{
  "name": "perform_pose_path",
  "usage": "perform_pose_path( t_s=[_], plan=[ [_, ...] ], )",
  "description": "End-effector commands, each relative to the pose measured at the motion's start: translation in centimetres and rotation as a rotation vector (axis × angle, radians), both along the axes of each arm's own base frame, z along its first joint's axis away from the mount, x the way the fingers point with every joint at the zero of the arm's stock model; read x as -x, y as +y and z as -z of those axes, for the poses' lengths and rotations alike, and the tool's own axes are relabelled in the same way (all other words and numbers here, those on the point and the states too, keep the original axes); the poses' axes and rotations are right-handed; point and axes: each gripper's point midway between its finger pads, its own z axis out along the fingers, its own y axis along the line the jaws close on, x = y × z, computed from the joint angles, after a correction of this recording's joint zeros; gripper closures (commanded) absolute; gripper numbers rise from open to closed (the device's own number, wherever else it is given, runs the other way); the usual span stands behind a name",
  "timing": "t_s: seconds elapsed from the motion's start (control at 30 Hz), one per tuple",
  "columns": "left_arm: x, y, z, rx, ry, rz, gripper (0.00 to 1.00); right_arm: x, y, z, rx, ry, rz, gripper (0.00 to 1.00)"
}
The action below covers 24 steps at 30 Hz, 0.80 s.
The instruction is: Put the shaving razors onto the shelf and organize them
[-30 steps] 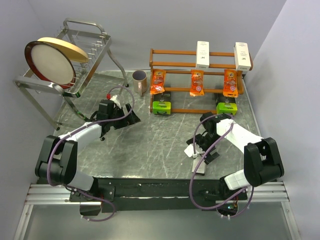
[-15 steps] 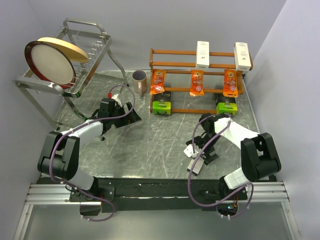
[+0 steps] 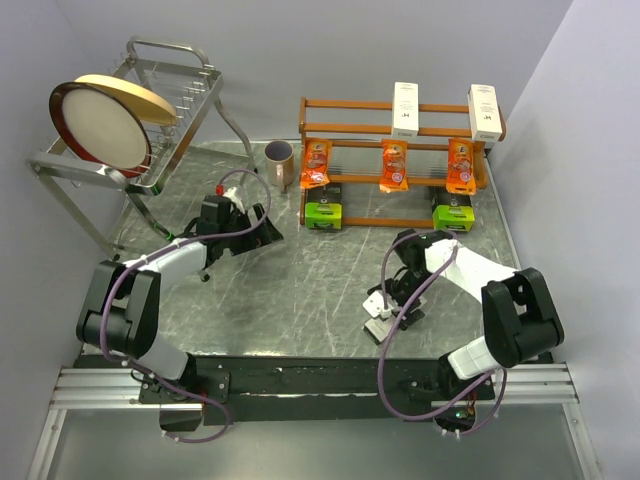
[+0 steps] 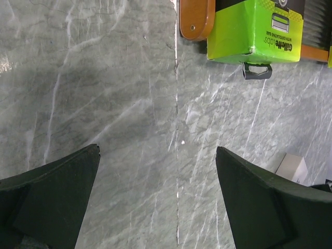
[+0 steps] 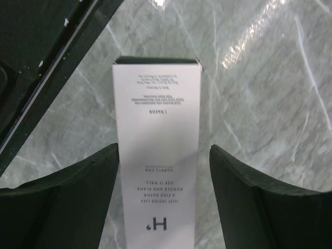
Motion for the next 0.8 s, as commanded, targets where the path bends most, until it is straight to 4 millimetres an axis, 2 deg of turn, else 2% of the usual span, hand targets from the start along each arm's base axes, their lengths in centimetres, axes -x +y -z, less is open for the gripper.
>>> perform_pose_path(
  t_s=[0.0,0.07,0.27,0.3,0.37,0.4,0.47,0.5,0.57,0.6,0.63,0.67,0.7,0.73,0.77],
  plan=[
    [-1.5,-0.8,-1.9,0.029,-0.057,0.014,0.01,-0.8,2.7,-0.8,-0.185,-0.223,-0.376,0.3],
    [-1.6,-0.9,-1.9,0.034,-0.057,0.013,0.01,-0.8,2.8,-0.5,-0.15,-0.197,-0.342,0.35],
    [-1.7,-0.9,-2.1,0.036,-0.062,0.012,0.0,-1.6,4.5,-1.6,-0.116,-0.14,-0.213,0.4],
    [-1.7,-1.0,-2.2,0.041,-0.063,0.013,0.0,-2.4,5.1,-2.5,-0.11,-0.128,-0.159,0.41],
    [-1.9,-1.1,-2.5,0.046,-0.072,0.012,0.01,-2.5,6.1,-4.4,-0.146,-0.097,-0.116,0.44],
    [-2.0,-1.1,-2.6,0.048,-0.073,0.014,0.01,-3.7,7.1,-6.6,-0.175,-0.116,-0.056,0.44],
    [-2.3,-1.2,-2.9,0.053,-0.08,0.012,0.01,-4.4,8.6,-9.6,-0.237,-0.121,-0.002,0.44],
    [-2.3,-1.3,-3.0,0.055,-0.082,0.012,0.0,-5.1,10.1,-13.1,-0.306,-0.123,0.058,0.44],
    [-2.6,-1.3,-3.2,0.062,-0.086,0.01,0.01,-6.1,12.0,-16.9,-0.382,-0.132,0.123,0.44],
    [-2.6,-1.4,-3.2,0.067,-0.084,0.012,0.0,-6.8,13.0,-20.5,-0.438,-0.112,0.204,0.44],
    [-2.8,-1.5,-3.4,0.07,-0.087,0.01,0.0,-7.4,13.7,-22.2,-0.467,-0.105,0.251,0.45],
    [-2.8,-1.6,-3.4,0.074,-0.082,0.014,0.0,-9.1,14.9,-24.7,-0.541,-0.148,0.292,0.45],
    [-2.9,-1.7,-3.3,0.076,-0.078,0.016,0.01,-9.8,15.7,-27.5,-0.581,-0.075,0.428,0.45],
    [-3.0,-1.7,-3.5,0.078,-0.08,0.016,0.01,-11.4,16.1,-29.2,-0.613,-0.088,0.521,0.45],
    [-3.1,-1.8,-3.6,0.083,-0.08,0.015,0.0,-13.8,17.1,-32.3,-0.718,-0.143,0.587,0.48]
  ],
)
